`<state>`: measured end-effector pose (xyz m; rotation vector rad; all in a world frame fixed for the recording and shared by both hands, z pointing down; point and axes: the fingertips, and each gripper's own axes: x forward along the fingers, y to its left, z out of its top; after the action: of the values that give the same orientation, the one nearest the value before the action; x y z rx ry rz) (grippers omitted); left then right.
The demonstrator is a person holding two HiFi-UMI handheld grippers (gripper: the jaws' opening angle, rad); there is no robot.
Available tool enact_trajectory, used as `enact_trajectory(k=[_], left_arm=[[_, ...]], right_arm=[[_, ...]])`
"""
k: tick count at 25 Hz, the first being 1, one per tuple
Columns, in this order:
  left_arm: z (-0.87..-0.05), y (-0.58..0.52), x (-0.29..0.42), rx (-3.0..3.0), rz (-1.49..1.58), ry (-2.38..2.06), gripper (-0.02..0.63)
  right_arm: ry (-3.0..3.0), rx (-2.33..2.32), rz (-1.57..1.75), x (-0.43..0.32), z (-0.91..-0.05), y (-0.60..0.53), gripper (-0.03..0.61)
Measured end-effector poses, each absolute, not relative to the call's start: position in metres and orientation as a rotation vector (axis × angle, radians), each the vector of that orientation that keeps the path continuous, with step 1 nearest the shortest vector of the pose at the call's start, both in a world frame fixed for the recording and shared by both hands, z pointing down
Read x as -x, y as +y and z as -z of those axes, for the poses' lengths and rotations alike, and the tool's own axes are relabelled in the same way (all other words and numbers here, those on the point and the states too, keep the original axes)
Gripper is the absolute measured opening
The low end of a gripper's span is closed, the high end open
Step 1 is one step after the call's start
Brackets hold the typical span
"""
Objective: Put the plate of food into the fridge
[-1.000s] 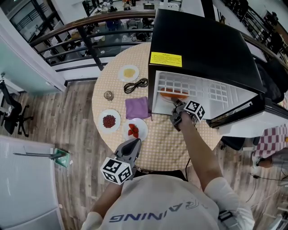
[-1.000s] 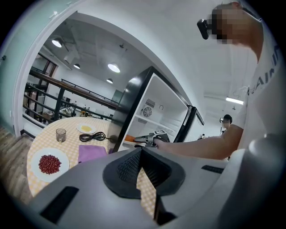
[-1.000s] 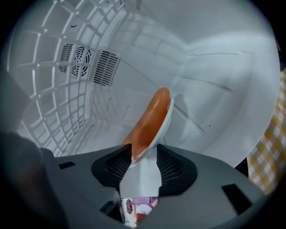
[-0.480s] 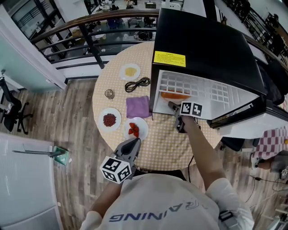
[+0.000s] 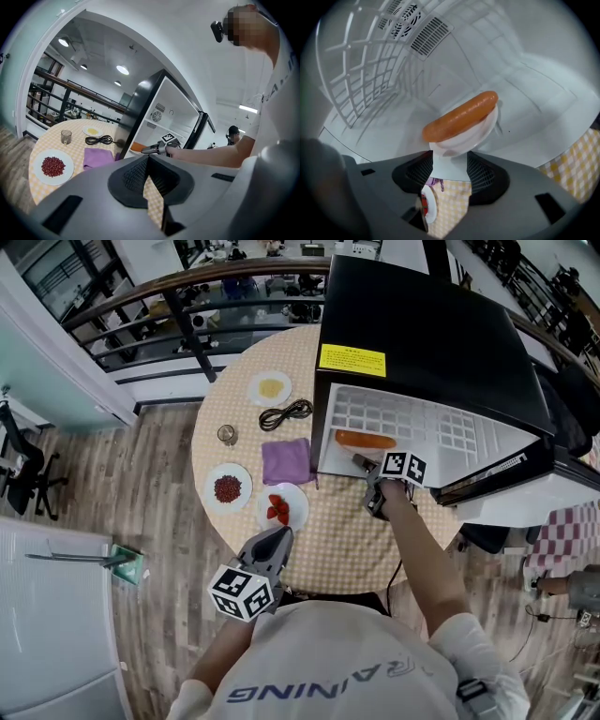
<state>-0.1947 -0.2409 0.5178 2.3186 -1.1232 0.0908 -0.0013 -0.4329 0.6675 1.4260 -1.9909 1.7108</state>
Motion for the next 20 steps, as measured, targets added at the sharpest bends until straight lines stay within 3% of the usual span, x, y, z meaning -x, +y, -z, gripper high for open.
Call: enact_trajectory(k=[3,5,7,8,14,20], left_arm=[[-0.519,-0.238,0.195,-2.312,-0.089,-1.119,0.008],[-0.52,-0.237,0.194,-2.309,-0.088,-1.114,0.008],[-0.519,-0.237,0.193,-2.313,-0.085,-1.112,0.008],[-0.518,-0.238,0.193,-2.316,-0.082,-1.11,0.008],[-0.512,-0.24,0.183,-2.342,-0.067,-1.088,0.008],[-0.503,-0.242,0.167,-2.38,-0.057,-1.065,0.008]], right_arm=[[-2.012,-1.459,-1.78,-0.004,-0.663,-0.427,0.214],[-2.013,-1.507,-1.795,-0.011,-0.66,-0.423,0.158],[-2.029,-1.559,-1.786,-0.019,-0.653,-0.419,0.056],[-2.051,-1.579,-1.768,-0.022,-0.648,-0.417,0.044],[-2.235,-1.608,-1.627,-0.03,-0.603,-0.383,0.023],[-2.427,-1.549,-1.248,-0.019,-0.547,-0.335,0.021]])
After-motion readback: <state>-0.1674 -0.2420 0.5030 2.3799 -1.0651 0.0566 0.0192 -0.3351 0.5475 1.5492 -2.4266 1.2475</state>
